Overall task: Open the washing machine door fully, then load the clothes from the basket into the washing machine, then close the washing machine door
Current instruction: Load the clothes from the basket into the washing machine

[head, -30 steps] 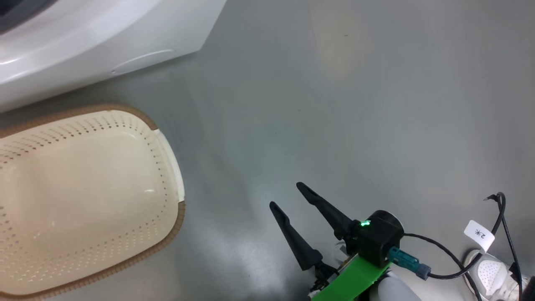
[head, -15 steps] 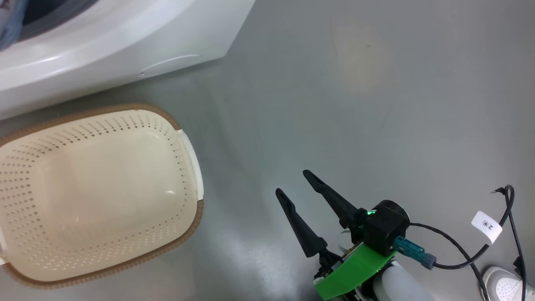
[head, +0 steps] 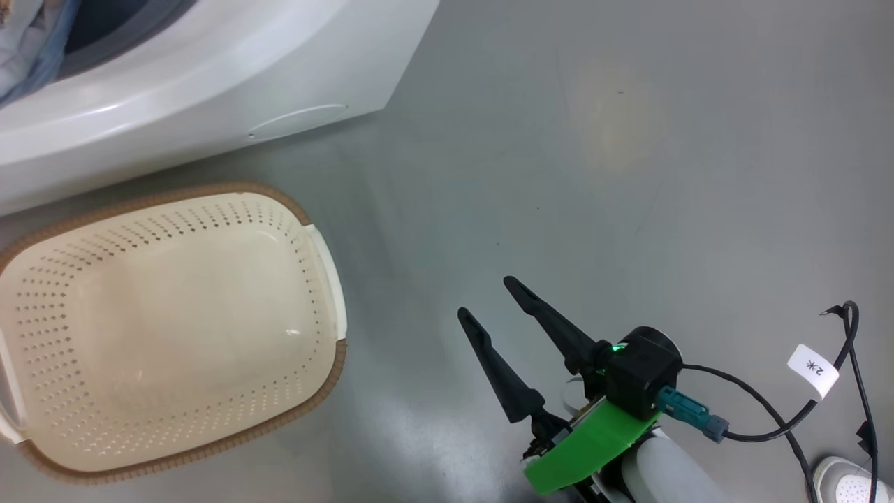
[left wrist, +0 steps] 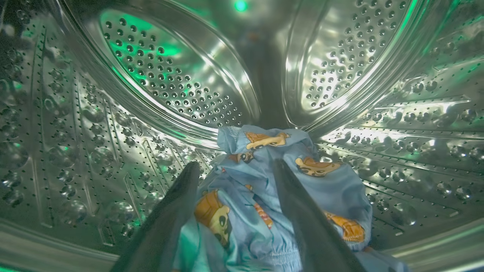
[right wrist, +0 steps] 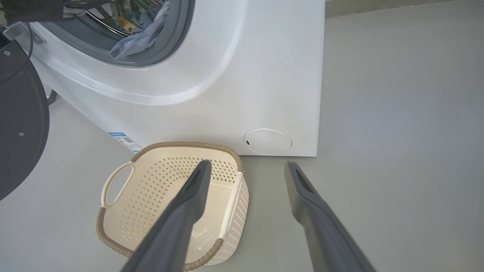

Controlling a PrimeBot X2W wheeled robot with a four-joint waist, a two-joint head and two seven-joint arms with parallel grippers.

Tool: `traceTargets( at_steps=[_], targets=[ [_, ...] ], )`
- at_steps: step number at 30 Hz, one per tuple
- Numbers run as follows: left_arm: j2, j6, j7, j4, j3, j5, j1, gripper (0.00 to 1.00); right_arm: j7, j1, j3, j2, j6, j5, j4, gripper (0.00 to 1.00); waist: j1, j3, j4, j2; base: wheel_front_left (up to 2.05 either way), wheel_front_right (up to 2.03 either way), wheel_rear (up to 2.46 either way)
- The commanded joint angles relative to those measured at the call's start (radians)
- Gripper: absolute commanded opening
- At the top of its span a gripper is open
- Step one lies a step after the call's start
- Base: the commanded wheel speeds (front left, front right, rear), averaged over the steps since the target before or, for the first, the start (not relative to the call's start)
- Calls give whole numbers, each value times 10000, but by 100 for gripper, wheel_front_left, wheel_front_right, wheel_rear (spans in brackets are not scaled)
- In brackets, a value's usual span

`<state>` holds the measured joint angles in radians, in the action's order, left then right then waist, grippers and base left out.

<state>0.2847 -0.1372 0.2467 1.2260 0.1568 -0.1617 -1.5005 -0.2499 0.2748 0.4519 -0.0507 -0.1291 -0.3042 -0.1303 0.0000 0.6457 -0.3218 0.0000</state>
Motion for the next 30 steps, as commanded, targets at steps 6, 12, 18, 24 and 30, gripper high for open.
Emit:
traceTargets(
  at_steps=[6, 12, 18, 24, 30],
  targets=[
    [169, -100, 125, -147, 128, -94, 134, 100, -119, -193, 170, 5, -16, -120, 173, 100, 0, -20, -63, 0, 0, 0, 0],
    [-166, -122, 145, -230, 208, -170, 376, 100, -119, -152, 67, 5, -16, -157, 113, 100, 0, -198, 123, 0, 0, 0, 0],
    [-488, -111, 148, -514, 245, -268, 832, 100, -119, -94, -132, 5, -16, -76, 5, 100, 0, -479, 456, 0, 0, 0, 0],
    [-676, 31, 149, -906, 247, -364, 1005, 100, -119, -41, -323, 5, -16, 60, -34, 100, 0, -529, 760, 0, 0, 0, 0],
    [-819, 385, 150, -1479, 237, -503, 1465, 100, -119, 6, -657, 5, -16, 245, -75, 100, 0, -544, 1092, 0, 0, 0, 0]
  ],
)
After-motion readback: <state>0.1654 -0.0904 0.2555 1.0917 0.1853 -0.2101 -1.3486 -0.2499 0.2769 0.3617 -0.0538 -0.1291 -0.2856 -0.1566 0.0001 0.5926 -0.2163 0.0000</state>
